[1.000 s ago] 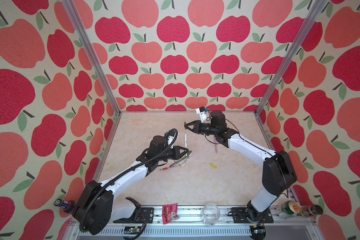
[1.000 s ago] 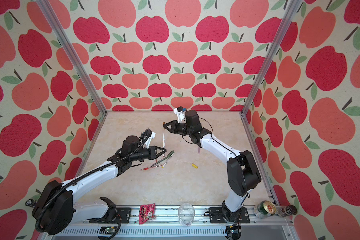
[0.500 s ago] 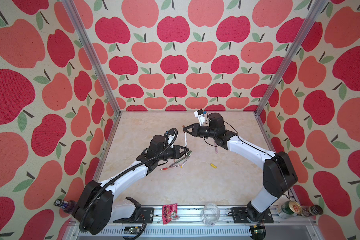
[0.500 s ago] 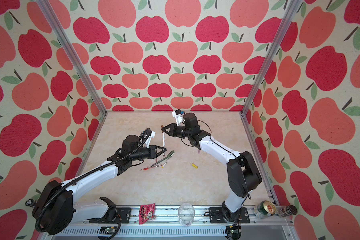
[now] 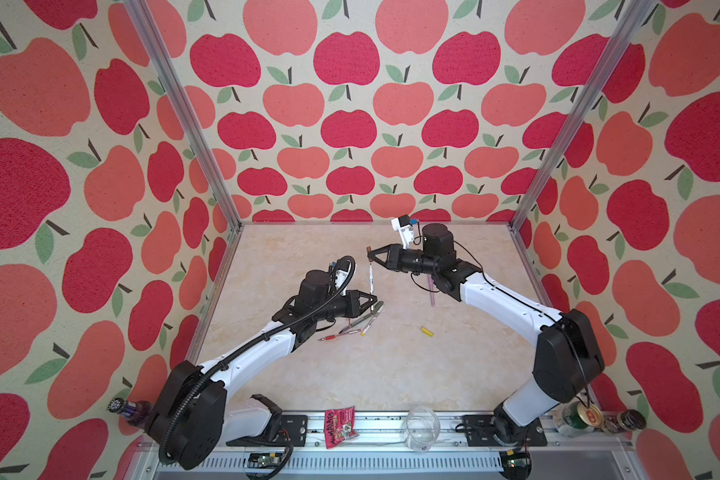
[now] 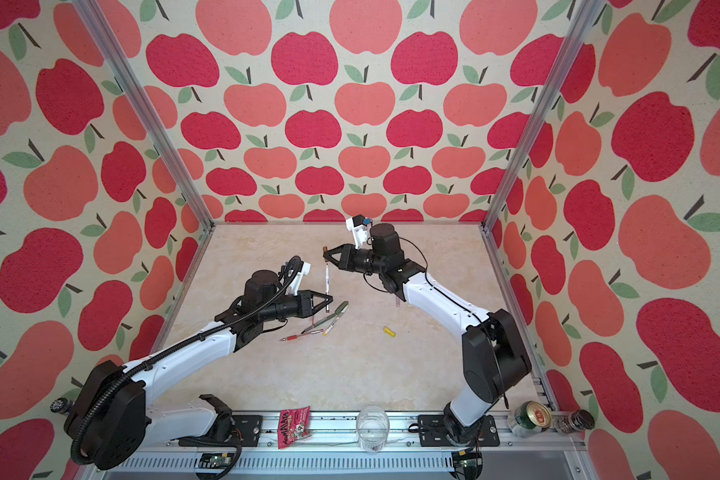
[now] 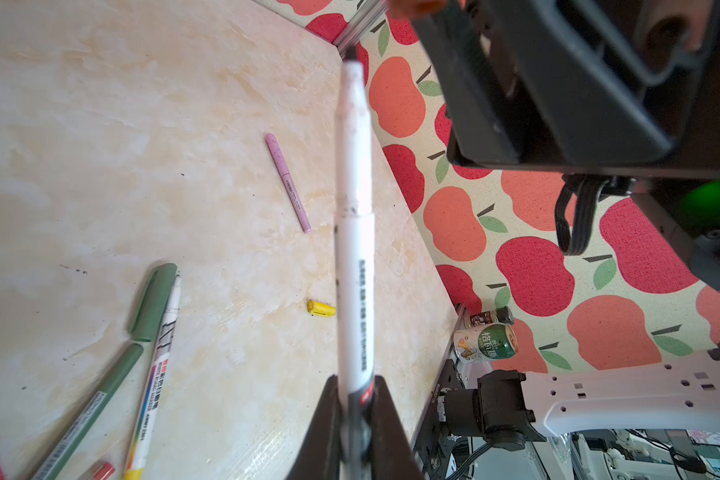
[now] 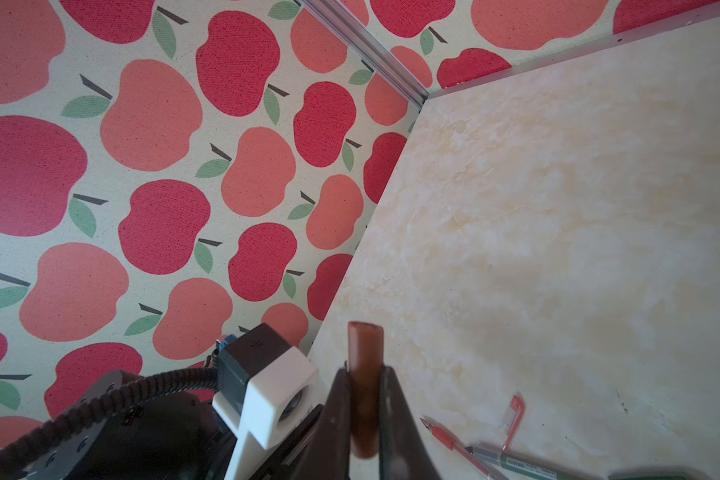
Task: Insert the pens into the pen caps
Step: 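Align the brown cap over the white marker tip with the right gripper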
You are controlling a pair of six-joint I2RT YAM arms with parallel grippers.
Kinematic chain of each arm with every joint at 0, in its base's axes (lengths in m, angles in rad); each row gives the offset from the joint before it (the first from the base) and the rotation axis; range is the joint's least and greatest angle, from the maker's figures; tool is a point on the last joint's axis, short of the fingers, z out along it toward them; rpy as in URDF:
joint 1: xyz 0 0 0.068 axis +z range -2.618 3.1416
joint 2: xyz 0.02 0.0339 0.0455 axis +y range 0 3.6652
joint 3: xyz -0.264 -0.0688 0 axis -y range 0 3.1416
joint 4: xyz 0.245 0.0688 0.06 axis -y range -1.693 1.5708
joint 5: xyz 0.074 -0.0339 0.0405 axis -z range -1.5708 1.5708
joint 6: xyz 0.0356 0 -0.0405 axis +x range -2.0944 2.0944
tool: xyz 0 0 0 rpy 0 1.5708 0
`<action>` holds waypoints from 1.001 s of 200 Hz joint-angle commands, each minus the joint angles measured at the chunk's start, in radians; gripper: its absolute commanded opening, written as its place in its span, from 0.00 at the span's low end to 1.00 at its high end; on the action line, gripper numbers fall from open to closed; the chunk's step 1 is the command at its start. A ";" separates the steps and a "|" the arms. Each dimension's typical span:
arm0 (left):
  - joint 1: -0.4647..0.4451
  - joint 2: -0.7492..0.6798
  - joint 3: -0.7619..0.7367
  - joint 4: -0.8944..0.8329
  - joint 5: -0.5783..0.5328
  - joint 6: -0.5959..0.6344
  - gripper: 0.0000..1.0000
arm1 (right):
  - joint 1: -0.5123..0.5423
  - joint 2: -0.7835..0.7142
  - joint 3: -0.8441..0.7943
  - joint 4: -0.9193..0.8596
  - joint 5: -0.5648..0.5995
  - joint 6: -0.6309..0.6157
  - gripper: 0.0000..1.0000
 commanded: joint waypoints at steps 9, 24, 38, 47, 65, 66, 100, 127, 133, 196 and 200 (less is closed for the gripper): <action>-0.006 -0.016 0.015 0.007 -0.012 -0.001 0.07 | 0.008 -0.030 -0.016 -0.017 0.017 -0.039 0.08; -0.006 -0.018 0.017 0.003 -0.012 -0.001 0.07 | 0.009 -0.028 -0.016 -0.020 0.019 -0.043 0.08; -0.006 -0.021 0.017 0.000 -0.015 0.000 0.07 | 0.011 -0.027 -0.016 -0.022 0.018 -0.045 0.08; -0.005 -0.022 0.017 0.001 -0.015 0.000 0.07 | 0.014 -0.025 -0.014 -0.024 0.019 -0.047 0.08; -0.005 -0.022 0.018 -0.001 -0.017 0.001 0.07 | 0.016 -0.023 -0.015 -0.029 0.019 -0.049 0.08; -0.006 -0.021 0.018 -0.002 -0.017 0.001 0.07 | 0.016 -0.023 -0.014 -0.029 0.018 -0.049 0.08; -0.006 -0.023 0.016 0.000 -0.022 0.000 0.07 | 0.023 -0.023 -0.017 -0.030 0.014 -0.049 0.08; -0.006 -0.025 0.017 0.000 -0.021 -0.001 0.07 | 0.023 -0.030 -0.027 -0.036 0.019 -0.058 0.08; -0.004 -0.025 0.018 -0.001 -0.020 -0.002 0.07 | 0.023 -0.030 -0.028 -0.039 0.022 -0.061 0.08; -0.011 -0.033 0.015 -0.009 -0.024 0.000 0.07 | 0.024 -0.017 -0.007 -0.037 0.019 -0.066 0.08; -0.011 -0.034 0.015 -0.008 -0.024 0.000 0.07 | 0.024 -0.017 -0.006 -0.037 0.018 -0.065 0.08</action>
